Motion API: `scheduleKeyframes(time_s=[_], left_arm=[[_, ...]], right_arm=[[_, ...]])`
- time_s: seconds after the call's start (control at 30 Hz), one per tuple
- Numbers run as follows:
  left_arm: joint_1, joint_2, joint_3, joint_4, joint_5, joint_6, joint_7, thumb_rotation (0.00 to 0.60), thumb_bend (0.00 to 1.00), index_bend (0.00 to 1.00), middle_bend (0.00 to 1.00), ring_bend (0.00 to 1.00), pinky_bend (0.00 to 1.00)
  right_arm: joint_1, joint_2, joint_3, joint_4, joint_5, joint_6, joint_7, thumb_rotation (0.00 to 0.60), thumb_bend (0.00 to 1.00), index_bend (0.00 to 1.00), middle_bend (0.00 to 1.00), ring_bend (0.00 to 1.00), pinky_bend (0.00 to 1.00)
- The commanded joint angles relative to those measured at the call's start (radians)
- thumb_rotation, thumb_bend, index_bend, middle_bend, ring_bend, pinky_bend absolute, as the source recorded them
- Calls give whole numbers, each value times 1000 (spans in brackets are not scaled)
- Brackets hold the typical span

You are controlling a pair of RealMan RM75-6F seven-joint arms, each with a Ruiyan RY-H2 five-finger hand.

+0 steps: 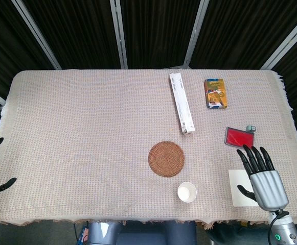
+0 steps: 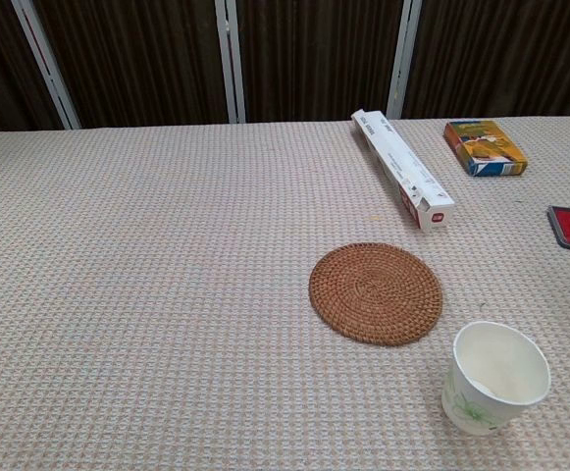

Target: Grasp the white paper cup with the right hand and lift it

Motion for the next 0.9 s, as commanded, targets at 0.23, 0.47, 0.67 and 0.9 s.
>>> scheduleKeyframes(time_s=[0.23, 0.47, 0.67, 0.9], left_arm=[[-3, -3, 2, 4, -8, -14, 11, 600, 0, 0, 0, 0, 0], [-14, -12, -4, 0, -25, -33, 39, 600, 0, 0, 0, 0, 0], [-28, -34, -12, 1, -63, -64, 94, 600, 0, 0, 0, 0, 0], [-33, -47, -22, 1, -94, -71, 120, 600, 0, 0, 0, 0, 0]], right_arm=[[2, -4, -4, -5, 3, -13, -9, 600, 0, 0, 0, 0, 0], [85, 34, -103, -70, -27, -245, 109, 600, 0, 0, 12, 6, 41], [191, -3, -102, -55, -43, -429, 74, 600, 0, 19, 115, 133, 180], [254, -80, -60, -39, 34, -546, -23, 600, 0, 37, 160, 207, 247]])
